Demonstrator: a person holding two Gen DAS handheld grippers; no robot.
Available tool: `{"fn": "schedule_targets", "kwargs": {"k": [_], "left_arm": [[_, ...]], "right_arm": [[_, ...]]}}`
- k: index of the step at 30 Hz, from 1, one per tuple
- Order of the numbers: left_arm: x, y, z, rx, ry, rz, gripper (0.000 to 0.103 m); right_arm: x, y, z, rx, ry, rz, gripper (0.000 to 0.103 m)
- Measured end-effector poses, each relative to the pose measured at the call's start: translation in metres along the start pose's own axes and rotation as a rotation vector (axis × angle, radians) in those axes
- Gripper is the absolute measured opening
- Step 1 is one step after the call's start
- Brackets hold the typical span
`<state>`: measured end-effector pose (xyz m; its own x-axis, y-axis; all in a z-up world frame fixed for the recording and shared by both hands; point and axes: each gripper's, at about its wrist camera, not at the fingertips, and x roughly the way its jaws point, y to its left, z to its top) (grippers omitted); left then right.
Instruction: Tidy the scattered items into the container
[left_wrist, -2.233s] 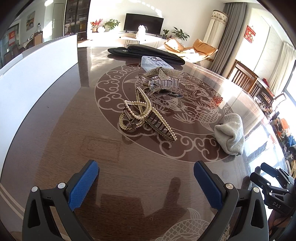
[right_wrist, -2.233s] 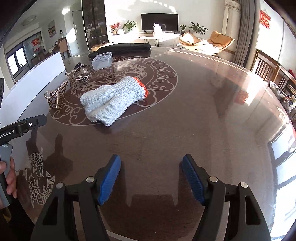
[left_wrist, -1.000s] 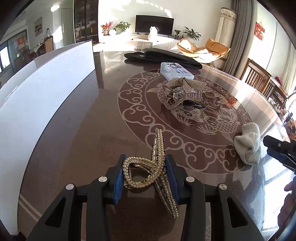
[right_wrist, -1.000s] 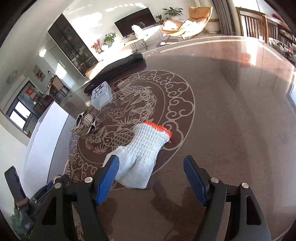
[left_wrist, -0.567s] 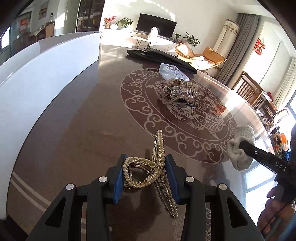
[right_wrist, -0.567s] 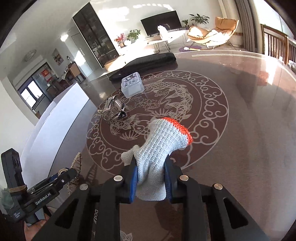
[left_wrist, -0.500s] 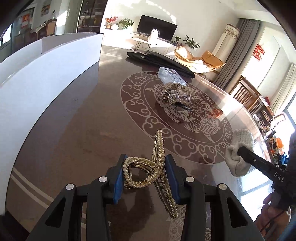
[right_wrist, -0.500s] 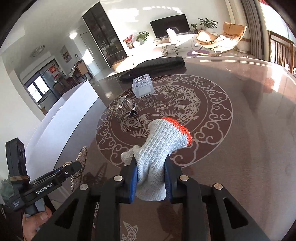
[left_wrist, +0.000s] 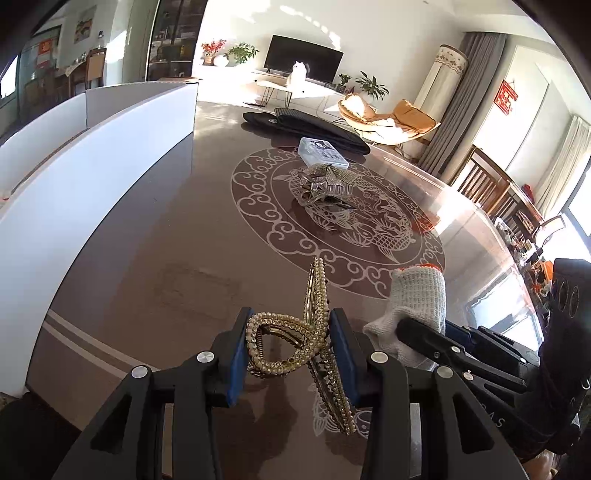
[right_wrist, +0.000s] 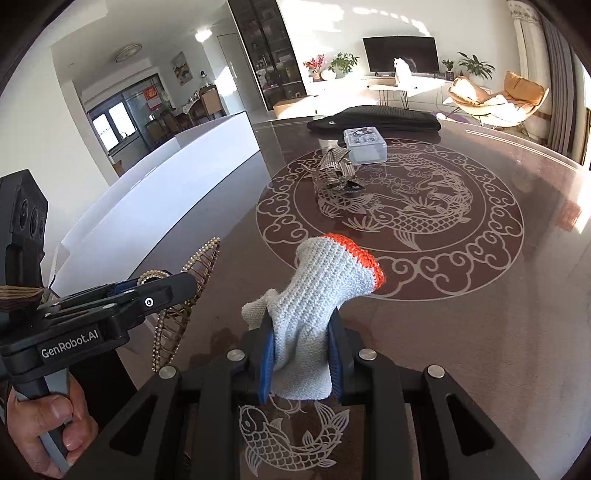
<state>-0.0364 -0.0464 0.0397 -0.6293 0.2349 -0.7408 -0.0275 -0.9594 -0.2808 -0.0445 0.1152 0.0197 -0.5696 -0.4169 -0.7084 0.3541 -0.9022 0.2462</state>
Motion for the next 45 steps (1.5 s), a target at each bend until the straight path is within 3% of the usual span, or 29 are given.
{"fn": "schedule_targets", "kwargs": {"k": [7, 12, 16, 21, 25, 28, 30, 31, 33, 35, 40, 45], "left_arm": [[-0.055, 0.045, 0.029, -0.109, -0.09, -0.018, 0.041], [-0.104, 0.111, 0.07, -0.175, -0.184, 0.055, 0.041], [-0.119, 0.183, 0.116, -0.223, -0.206, 0.159, 0.041], [-0.09, 0.268, 0.176, -0.263, -0.141, 0.281, 0.041], [-0.042, 0.321, 0.202, -0.344, -0.053, 0.284, 0.041], [-0.011, 0.341, 0.21, -0.356, 0.001, 0.306, 0.041], [0.009, 0.349, 0.213, -0.356, 0.051, 0.314, 0.042], [0.019, 0.354, 0.213, -0.362, 0.083, 0.321, 0.042], [0.034, 0.362, 0.211, -0.39, 0.131, 0.352, 0.048], [0.035, 0.368, 0.207, -0.429, 0.127, 0.348, 0.062], [0.001, 0.35, 0.202, -0.426, 0.038, 0.388, 0.064], [-0.056, 0.274, 0.204, -0.299, -0.104, 0.367, 0.064]], "right_arm": [[0.002, 0.057, 0.052, -0.135, -0.043, 0.073, 0.025], [0.016, 0.127, 0.114, -0.253, -0.095, 0.162, 0.025], [0.046, 0.193, 0.167, -0.334, -0.104, 0.242, 0.025], [0.132, 0.261, 0.234, -0.417, -0.016, 0.241, 0.025], [0.215, 0.283, 0.267, -0.438, 0.106, 0.187, 0.025], [0.259, 0.285, 0.28, -0.435, 0.162, 0.157, 0.027], [0.286, 0.283, 0.285, -0.411, 0.206, 0.144, 0.033], [0.3, 0.281, 0.285, -0.402, 0.249, 0.135, 0.045], [0.322, 0.279, 0.283, -0.395, 0.318, 0.091, 0.059], [0.324, 0.277, 0.283, -0.393, 0.312, 0.079, 0.061], [0.276, 0.258, 0.284, -0.321, 0.158, 0.137, 0.061], [0.182, 0.214, 0.244, -0.319, -0.007, 0.168, 0.061]]}}
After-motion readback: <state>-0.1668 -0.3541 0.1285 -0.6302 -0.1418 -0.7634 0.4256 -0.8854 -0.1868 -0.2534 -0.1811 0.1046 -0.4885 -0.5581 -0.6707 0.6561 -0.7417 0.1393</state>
